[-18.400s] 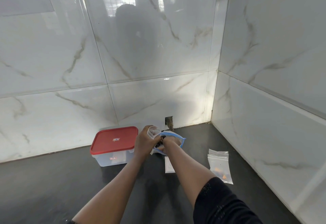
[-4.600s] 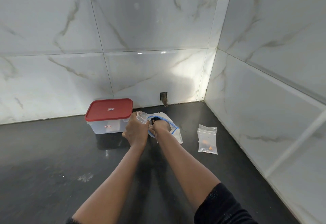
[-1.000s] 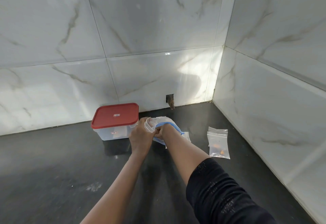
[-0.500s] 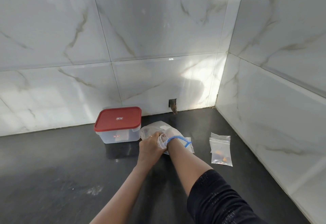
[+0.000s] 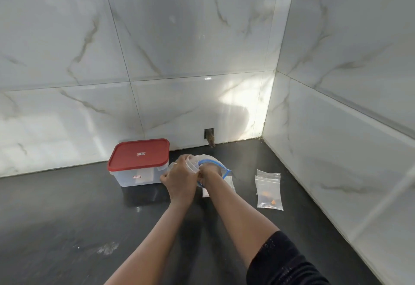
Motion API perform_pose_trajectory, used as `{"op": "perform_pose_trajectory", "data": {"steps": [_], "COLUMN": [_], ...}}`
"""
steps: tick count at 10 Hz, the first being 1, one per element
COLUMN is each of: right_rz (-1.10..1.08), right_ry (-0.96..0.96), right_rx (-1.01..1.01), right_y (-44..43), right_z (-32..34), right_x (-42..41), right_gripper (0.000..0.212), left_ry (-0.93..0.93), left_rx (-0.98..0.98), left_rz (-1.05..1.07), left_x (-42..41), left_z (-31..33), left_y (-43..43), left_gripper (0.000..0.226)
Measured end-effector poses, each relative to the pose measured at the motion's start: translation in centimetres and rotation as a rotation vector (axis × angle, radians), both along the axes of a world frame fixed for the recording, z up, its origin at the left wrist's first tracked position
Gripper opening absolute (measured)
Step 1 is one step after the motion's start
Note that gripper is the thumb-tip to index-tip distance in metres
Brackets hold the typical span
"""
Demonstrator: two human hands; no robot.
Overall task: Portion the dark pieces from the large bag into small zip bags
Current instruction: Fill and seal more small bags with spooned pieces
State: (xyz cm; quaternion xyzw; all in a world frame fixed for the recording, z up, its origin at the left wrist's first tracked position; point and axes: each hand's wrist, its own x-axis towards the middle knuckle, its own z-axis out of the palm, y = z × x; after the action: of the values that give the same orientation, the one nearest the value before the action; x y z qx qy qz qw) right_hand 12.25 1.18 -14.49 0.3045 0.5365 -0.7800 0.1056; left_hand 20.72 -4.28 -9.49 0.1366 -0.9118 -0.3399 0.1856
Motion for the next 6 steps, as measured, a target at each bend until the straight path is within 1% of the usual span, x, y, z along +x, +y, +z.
{"op": "perform_pose_trajectory", "data": {"steps": [1,2,3,4,5,6], "right_rz": [-0.214,-0.263,-0.165,-0.064,-0.009,-0.033], "right_ry": [-0.099,-0.08,-0.056,-0.023,0.005,0.035], "right_rx": [-0.105,-0.07,-0.009,0.116,0.169,0.204], "right_y": [1.0,1.1,0.9,1.6,2.0,1.7], "right_z": [4.5,5.3,6.1,7.0,7.4,7.6], "right_x": [2.8,3.4,4.0,4.7,5.0,5.1], "right_gripper": [0.028,0.024,0.03,0.032,0.032,0.032], "left_ry": [-0.003,-0.01,-0.005,-0.014,-0.013,-0.002], "left_rx": [0.055,0.096,0.121,0.128,0.136,0.138], "left_rz": [0.089,0.131,0.148,0.138,0.13,0.121], "left_x": [-0.5,-1.2,-1.2,-0.9,-0.8,-0.7], "left_z": [0.9,1.1,1.5,1.7,1.8,2.1], "left_y": [0.0,-0.3,-0.6,-0.9,-1.1,-1.2], "left_gripper": [0.03,0.025,0.028,0.035,0.038,0.037]}}
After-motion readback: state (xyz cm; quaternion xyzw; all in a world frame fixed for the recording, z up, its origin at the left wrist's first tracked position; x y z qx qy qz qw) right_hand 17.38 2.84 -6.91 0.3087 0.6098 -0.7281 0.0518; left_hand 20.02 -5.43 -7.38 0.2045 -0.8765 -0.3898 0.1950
